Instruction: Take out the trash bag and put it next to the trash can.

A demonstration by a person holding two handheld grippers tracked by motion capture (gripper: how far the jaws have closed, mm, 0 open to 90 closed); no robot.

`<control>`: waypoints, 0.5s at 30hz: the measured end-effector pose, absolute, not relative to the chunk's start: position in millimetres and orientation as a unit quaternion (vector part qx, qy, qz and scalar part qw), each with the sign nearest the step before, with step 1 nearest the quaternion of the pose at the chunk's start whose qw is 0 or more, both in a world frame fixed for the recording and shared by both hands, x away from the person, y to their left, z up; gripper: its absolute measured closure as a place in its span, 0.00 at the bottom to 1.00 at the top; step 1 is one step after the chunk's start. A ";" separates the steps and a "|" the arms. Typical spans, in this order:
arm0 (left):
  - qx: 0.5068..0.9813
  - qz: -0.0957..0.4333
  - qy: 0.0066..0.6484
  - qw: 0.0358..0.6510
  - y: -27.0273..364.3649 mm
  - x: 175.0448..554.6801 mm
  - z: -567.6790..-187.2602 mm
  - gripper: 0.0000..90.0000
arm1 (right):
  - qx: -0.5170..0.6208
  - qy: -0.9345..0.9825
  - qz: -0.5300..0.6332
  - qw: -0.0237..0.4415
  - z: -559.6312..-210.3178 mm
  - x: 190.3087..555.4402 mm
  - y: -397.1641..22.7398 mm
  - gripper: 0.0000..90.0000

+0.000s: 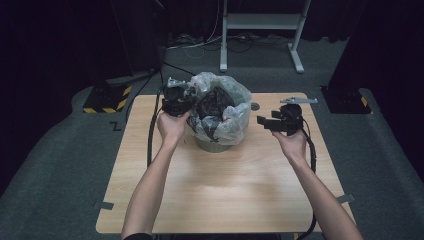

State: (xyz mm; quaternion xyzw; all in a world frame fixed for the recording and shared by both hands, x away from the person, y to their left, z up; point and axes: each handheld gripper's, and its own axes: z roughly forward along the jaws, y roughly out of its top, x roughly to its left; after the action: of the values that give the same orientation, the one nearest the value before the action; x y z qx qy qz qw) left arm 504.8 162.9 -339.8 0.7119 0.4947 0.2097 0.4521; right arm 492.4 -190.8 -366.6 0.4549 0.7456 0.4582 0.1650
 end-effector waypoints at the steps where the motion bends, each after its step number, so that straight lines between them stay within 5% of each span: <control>1: 0.712 0.210 0.495 0.452 162.9 504.8 -339.8 0.99 | 0.455 0.746 0.458 0.165 -366.6 492.4 -190.8 0.34; 7: 0.709 0.203 0.494 0.462 162.8 503.4 -342.4 0.99 | 0.435 0.755 0.459 0.174 -329.0 505.7 -163.2 0.33; 15: 0.706 0.199 0.494 0.467 161.6 501.5 -342.4 0.99 | 0.455 0.763 0.426 0.172 -322.7 537.9 -131.9 0.33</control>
State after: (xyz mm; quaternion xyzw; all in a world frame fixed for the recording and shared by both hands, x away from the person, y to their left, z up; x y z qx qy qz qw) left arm 501.5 161.6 -342.4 0.7059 0.4937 0.1987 0.4674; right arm 537.9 -131.9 -322.7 0.4549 0.7630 0.4256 0.1722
